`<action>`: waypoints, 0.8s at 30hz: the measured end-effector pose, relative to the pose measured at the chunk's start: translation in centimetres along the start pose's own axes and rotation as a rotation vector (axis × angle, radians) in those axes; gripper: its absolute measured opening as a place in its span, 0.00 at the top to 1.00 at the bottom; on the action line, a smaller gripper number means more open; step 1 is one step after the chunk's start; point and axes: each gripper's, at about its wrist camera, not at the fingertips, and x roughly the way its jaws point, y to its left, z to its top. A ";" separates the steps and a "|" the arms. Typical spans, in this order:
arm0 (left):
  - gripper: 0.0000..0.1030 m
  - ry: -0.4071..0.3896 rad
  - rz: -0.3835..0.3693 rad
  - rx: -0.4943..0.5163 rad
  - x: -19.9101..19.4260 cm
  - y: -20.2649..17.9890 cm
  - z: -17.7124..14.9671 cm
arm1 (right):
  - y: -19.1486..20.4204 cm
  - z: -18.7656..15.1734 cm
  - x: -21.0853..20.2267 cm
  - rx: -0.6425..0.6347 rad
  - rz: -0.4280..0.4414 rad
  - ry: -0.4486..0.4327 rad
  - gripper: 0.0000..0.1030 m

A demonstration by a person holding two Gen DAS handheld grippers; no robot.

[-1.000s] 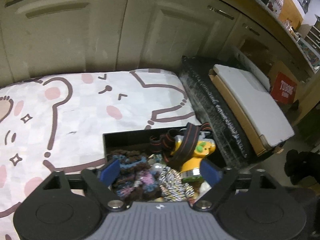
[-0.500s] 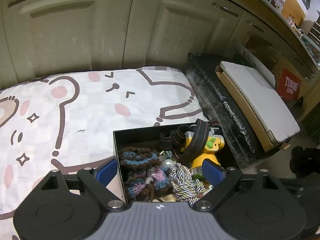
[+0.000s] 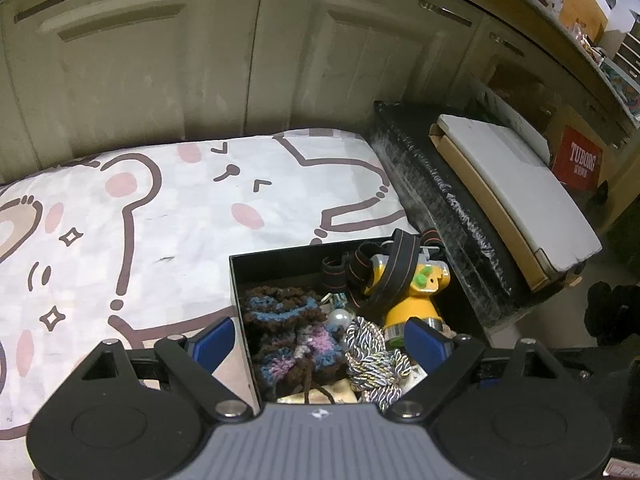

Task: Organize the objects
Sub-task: 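Lower headlamp into box and open left tool while right tool releases yarn ball inside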

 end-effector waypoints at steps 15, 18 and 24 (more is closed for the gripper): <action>0.07 -0.039 0.065 -0.017 -3.7 0.1 -1.5 | -0.8 0.0 -5.5 0.105 -0.036 -0.111 0.28; 0.04 -0.056 0.078 -0.027 -5.1 0.5 -1.9 | -0.6 -0.5 -6.5 0.104 -0.058 -0.119 0.15; 0.00 -0.081 0.102 -0.042 -8.0 0.9 -3.1 | 0.3 -1.1 -8.9 0.109 -0.072 -0.166 0.04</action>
